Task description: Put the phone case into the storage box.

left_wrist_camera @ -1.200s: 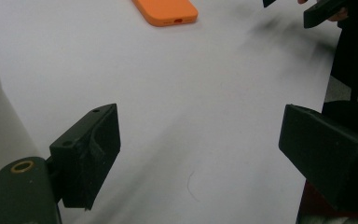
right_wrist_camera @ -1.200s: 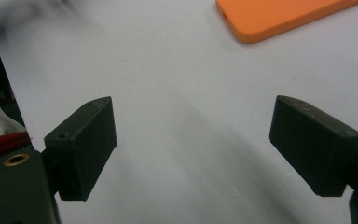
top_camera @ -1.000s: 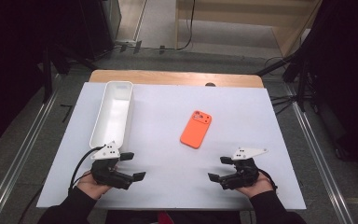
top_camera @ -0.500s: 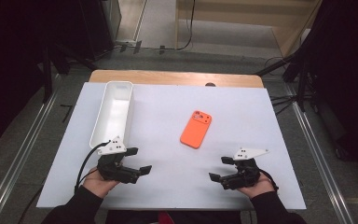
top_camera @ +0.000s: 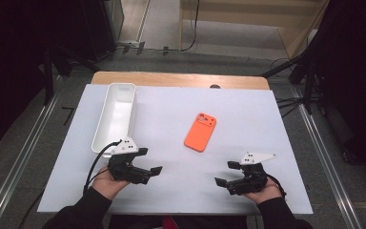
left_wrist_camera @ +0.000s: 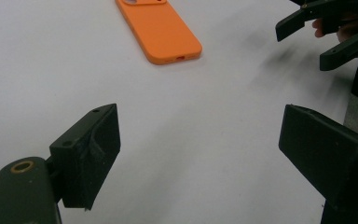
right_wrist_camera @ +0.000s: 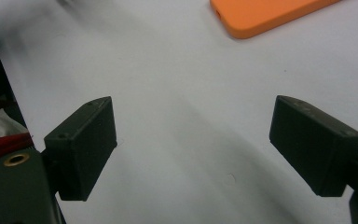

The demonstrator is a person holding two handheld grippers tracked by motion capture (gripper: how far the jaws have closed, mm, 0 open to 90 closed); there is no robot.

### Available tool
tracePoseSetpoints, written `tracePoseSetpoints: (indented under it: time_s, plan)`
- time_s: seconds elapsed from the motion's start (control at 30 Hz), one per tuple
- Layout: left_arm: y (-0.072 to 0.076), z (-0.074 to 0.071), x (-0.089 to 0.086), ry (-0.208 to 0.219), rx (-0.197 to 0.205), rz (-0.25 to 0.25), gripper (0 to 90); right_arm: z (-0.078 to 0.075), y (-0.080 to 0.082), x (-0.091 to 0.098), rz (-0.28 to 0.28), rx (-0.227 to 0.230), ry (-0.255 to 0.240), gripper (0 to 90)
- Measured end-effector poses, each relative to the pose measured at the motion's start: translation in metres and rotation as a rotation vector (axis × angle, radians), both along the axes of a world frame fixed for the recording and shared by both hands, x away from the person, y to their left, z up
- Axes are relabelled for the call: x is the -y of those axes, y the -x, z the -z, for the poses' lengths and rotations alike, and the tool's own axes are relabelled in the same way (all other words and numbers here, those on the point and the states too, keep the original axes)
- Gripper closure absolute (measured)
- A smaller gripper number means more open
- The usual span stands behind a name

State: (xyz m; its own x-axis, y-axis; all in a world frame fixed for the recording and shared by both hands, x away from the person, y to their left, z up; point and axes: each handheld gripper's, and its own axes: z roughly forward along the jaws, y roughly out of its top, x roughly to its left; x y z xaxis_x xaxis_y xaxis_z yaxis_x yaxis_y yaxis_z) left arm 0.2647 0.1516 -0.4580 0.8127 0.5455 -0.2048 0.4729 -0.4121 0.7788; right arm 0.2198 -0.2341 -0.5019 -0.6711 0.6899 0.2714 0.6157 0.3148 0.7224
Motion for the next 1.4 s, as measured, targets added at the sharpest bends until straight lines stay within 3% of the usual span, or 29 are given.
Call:
tracePoseSetpoints:
  time_s: [0.3,0.5,1.17,1.4]
  plan:
    - [-0.010,0.001,0.012,-0.035,-0.017,0.016,12.4,0.000,0.002,0.002,0.010,0.003,-0.002,13.4]
    - [-0.015,0.004,0.020,-0.037,-0.057,0.036,12.3,0.000,0.002,0.002,0.009,0.003,-0.004,13.4]
    - [-0.034,0.003,0.035,-0.068,-0.052,0.057,12.4,0.000,0.000,0.002,0.001,0.006,-0.007,13.4]
    - [-0.042,0.004,0.045,-0.102,-0.048,0.063,12.4,0.000,0.000,0.002,0.000,0.006,-0.008,13.4]
